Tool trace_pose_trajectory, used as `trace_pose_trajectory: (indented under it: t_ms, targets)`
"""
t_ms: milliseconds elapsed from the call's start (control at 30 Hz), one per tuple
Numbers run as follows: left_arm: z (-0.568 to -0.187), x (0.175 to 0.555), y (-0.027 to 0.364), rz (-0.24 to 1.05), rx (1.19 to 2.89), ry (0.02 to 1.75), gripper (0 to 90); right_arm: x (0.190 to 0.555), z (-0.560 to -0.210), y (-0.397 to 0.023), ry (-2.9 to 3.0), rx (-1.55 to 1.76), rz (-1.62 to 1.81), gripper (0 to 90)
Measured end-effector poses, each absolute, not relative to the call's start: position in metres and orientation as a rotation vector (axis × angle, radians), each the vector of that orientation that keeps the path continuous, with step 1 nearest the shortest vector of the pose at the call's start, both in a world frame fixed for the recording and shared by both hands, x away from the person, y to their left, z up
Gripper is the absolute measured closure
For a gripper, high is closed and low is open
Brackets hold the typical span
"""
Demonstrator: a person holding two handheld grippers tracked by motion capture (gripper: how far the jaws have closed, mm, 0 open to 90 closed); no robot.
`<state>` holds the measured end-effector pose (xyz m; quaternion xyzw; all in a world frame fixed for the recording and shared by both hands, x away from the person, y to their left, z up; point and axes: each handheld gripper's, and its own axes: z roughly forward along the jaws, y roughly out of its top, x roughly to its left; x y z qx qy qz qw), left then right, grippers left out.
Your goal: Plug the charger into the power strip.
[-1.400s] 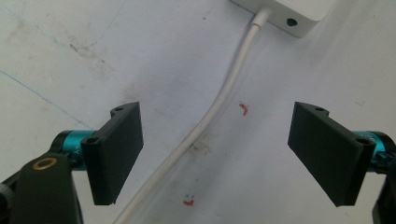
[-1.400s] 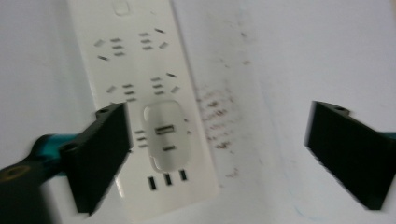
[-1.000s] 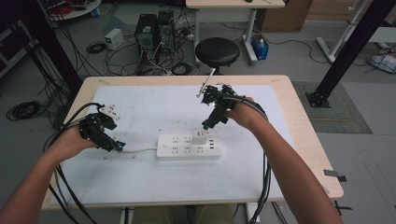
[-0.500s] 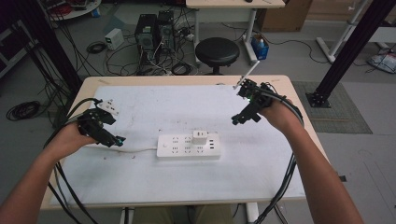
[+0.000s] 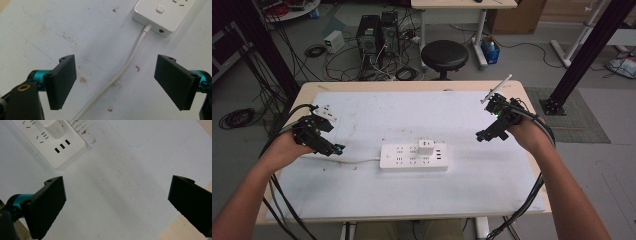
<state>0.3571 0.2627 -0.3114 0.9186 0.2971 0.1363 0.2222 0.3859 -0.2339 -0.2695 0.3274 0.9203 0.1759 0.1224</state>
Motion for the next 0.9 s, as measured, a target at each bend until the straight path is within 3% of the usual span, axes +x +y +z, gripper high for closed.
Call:
trace_pose_trajectory:
  t_ms: [900]
  targets:
    - [-0.315, 0.351, 0.264, 0.387, 2.525, 0.846, 18.0, 0.380, -0.286, -0.239, 2.695, 0.968, 0.535, 0.8]
